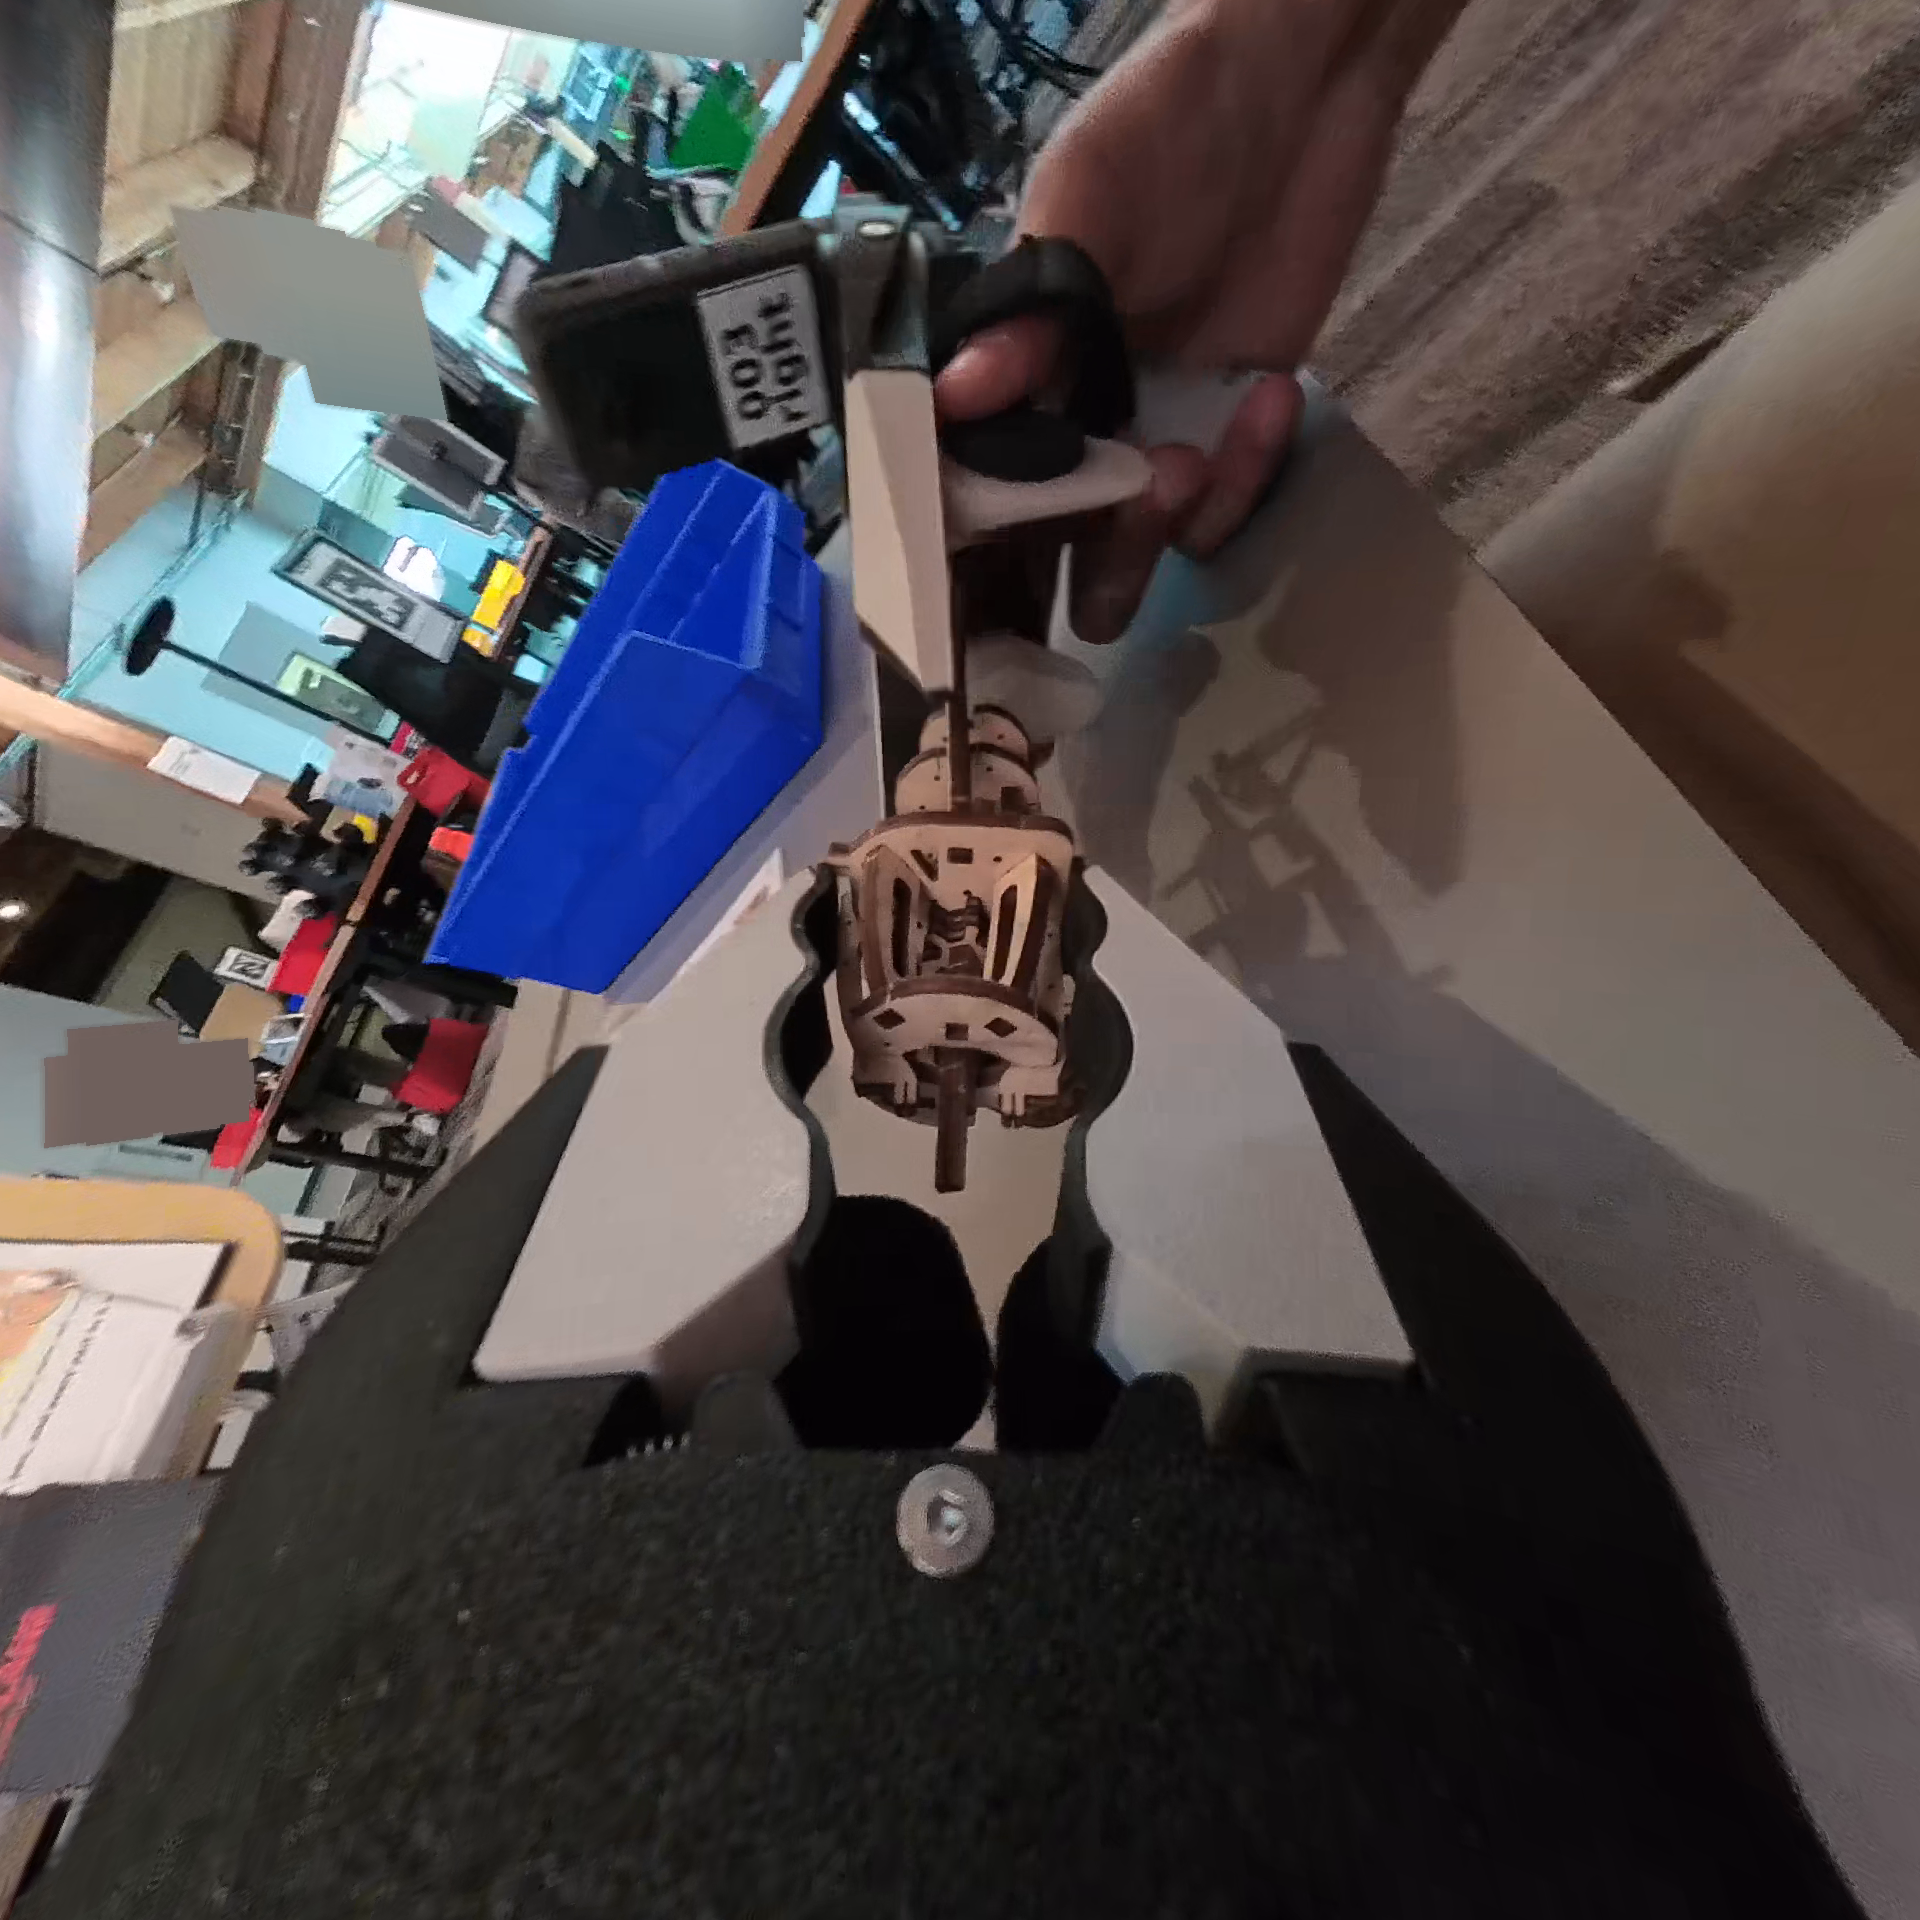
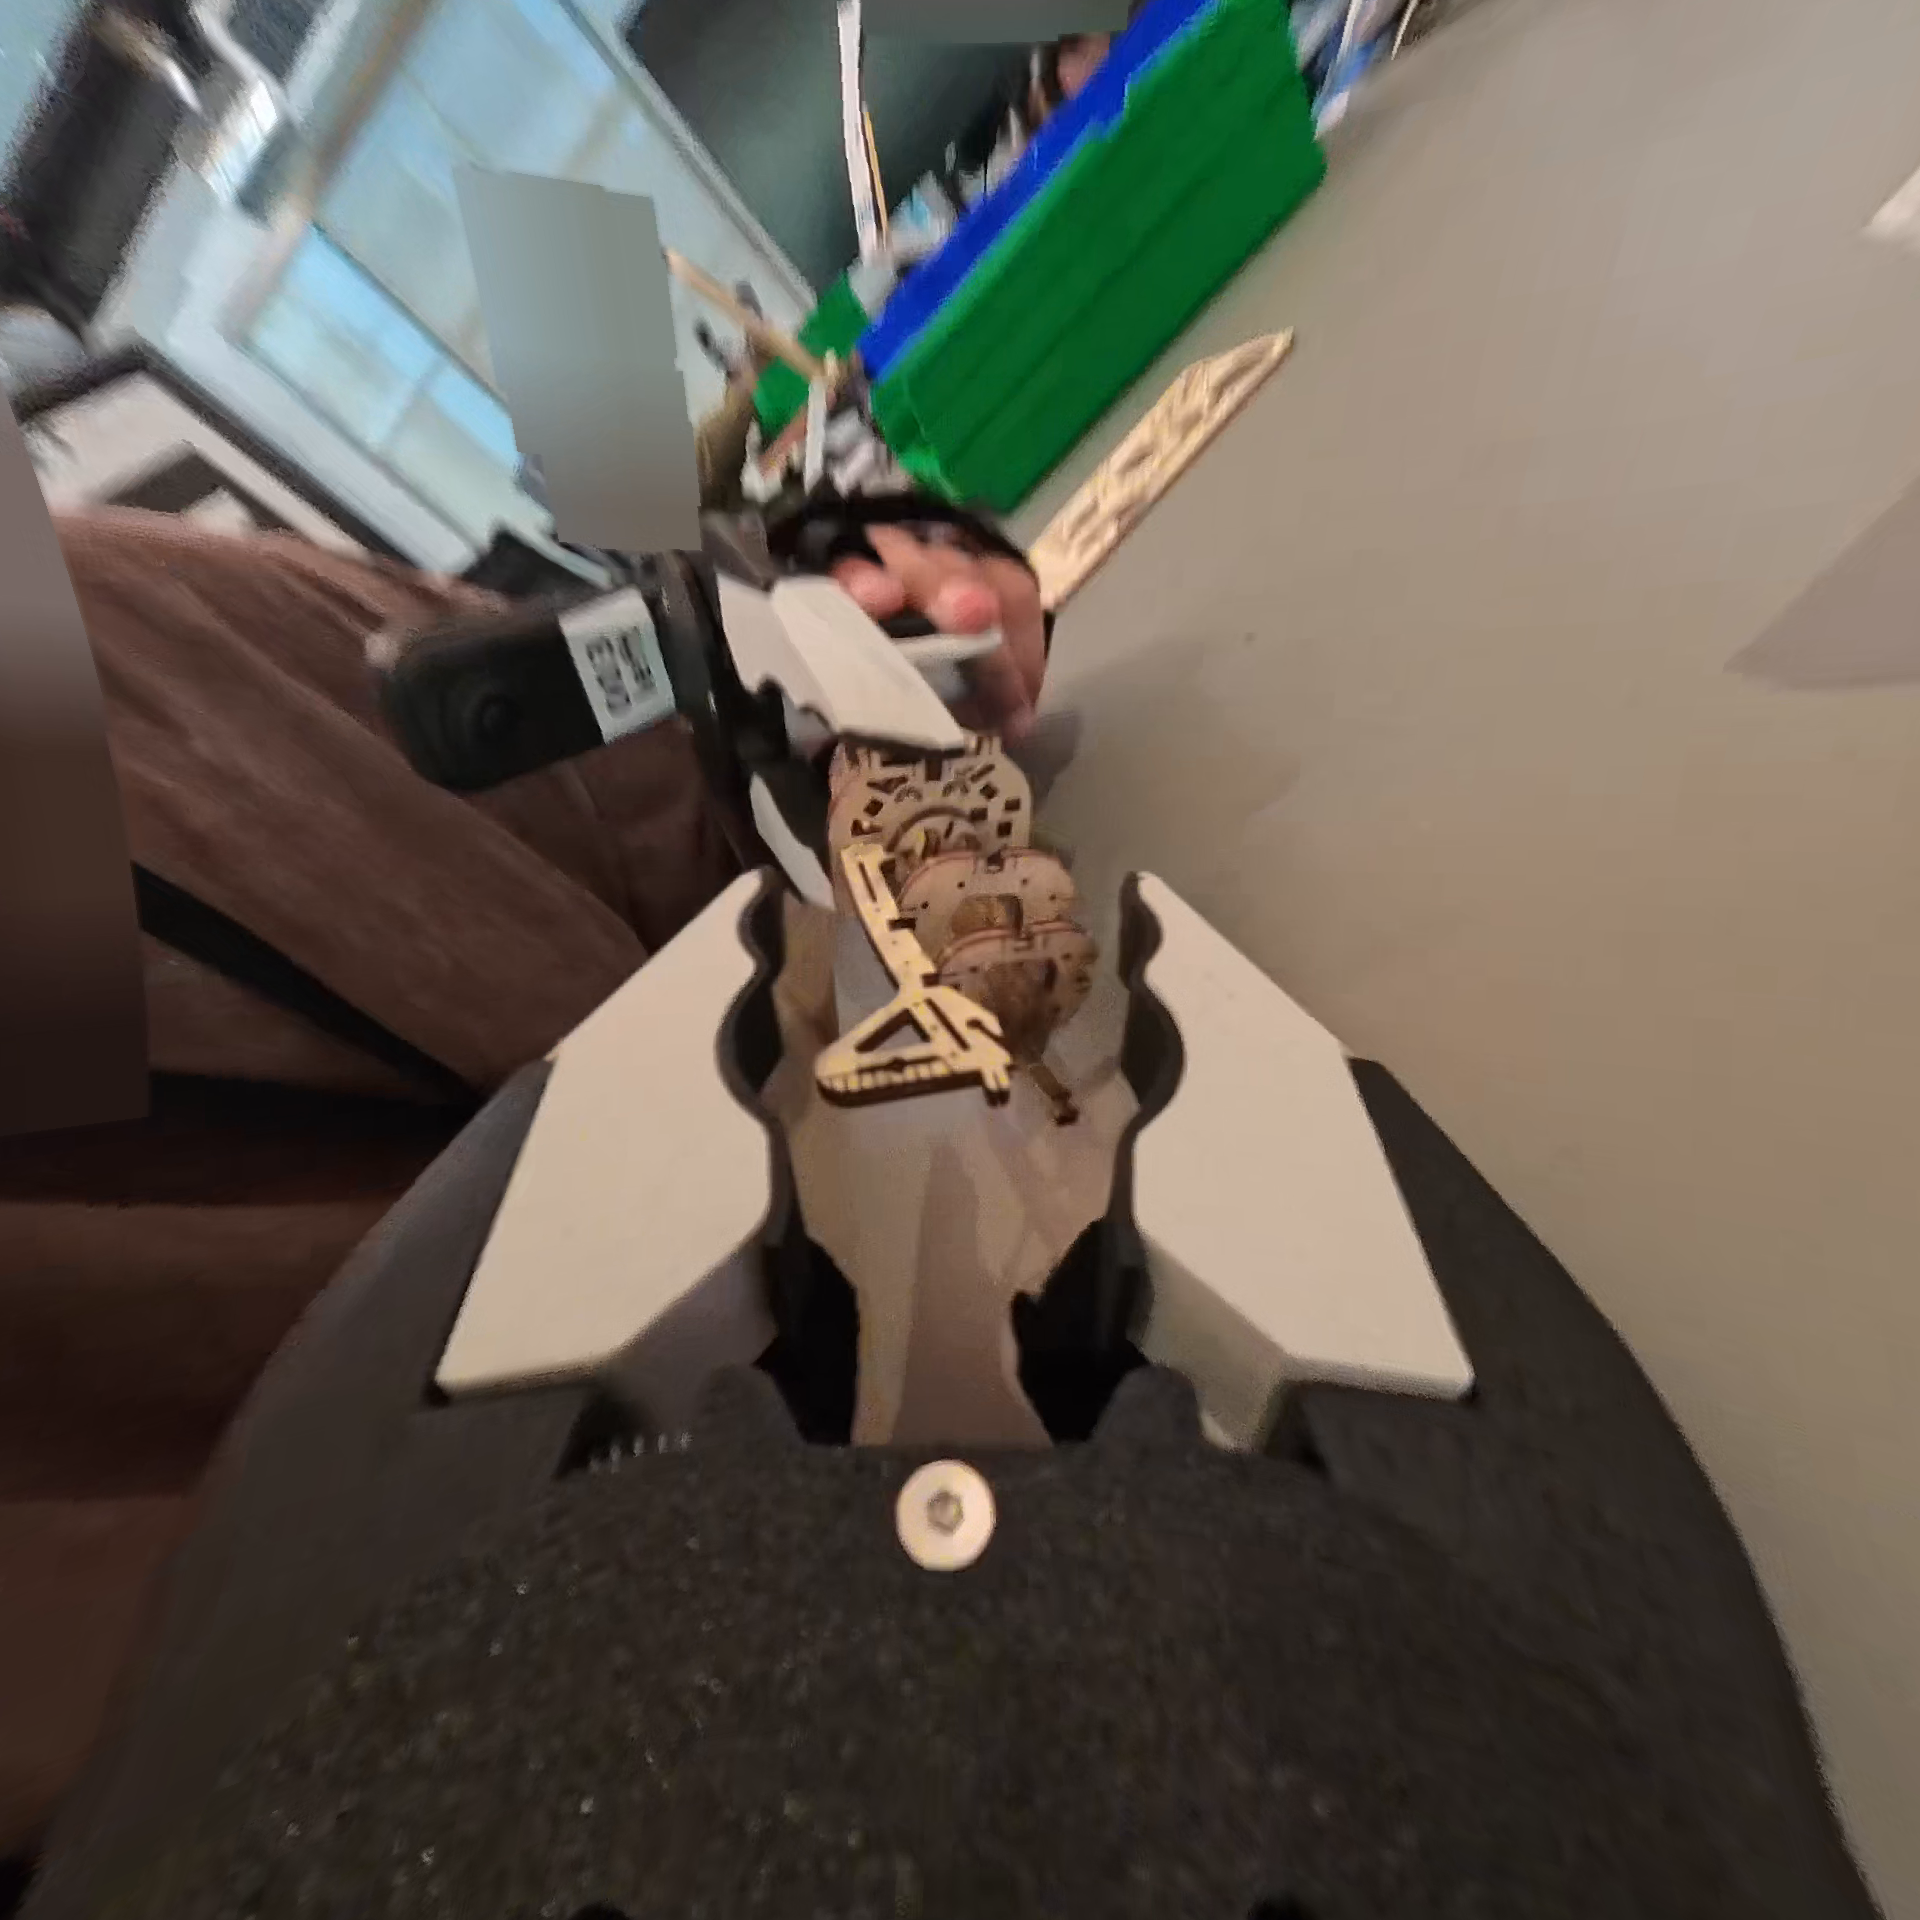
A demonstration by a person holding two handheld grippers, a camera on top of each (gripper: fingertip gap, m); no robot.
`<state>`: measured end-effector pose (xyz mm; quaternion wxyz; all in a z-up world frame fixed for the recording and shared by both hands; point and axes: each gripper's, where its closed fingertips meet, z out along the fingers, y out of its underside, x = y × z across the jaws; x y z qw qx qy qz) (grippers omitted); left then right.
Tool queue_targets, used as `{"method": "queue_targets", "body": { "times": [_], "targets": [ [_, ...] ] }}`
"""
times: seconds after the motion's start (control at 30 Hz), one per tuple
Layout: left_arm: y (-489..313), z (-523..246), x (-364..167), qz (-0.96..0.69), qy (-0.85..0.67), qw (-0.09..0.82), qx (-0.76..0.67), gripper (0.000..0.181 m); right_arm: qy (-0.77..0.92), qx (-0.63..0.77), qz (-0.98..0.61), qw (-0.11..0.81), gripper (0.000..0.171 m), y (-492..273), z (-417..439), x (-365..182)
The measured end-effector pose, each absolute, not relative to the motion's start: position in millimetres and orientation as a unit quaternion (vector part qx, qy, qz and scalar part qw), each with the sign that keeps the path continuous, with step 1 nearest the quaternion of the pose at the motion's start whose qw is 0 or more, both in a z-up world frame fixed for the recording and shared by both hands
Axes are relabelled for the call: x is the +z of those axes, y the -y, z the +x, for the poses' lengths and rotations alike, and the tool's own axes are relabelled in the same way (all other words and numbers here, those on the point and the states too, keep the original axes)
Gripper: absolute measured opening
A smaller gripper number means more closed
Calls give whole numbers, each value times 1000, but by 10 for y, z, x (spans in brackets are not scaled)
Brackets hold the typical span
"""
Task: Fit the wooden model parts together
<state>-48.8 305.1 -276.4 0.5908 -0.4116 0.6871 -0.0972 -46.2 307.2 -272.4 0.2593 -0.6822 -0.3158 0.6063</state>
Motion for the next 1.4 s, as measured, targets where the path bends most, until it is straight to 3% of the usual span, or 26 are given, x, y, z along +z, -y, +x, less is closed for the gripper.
{"method": "queue_targets", "body": {
  "times": [0.13, 0.37, 0.5, 0.7, 0.87, 1.17, 1.27, 1.33, 1.4],
  "targets": [
    [-3035, -563, -2419, -399, -636, 652, -107, 40, 204, 654, -642, 343, 89, -3245, -369, -2261],
    [-2976, -668, -2017, -382, -573, 713, -131, 40, 50, 662, -614, 428, 95, -3276, -352, -1912],
    [-2978, -664, -2041, -384, -579, 707, -135, 40, 67, 634, -594, 490, 97, -3201, -306, -1783],
    [-2939, -685, -2003, -357, -585, 721, -102, 40, 174, 637, -628, 412, 93, -3007, -513, -2094],
    [-2954, -680, -2023, -349, -589, 726, -64, 40, 165, 651, -603, 431, 91, -3030, -719, -2050],
    [-2896, -620, -2104, -346, -600, 719, -58, 40, 189, 655, -581, 445, 48, -2992, -797, -2008],
    [-2908, -622, -2111, -350, -598, 717, -71, 40, 195, 642, -590, 449, 50, -2990, -815, -2027],
    [-2924, -638, -2093, -366, -594, 708, -111, 40, 217, 628, -605, 439, 68, -2991, -787, -2084],
    [-2896, -651, -2086, -387, -596, 674, -203, 40, 266, 599, -617, 437, 64, -2977, -655, -2120]
  ]
}}
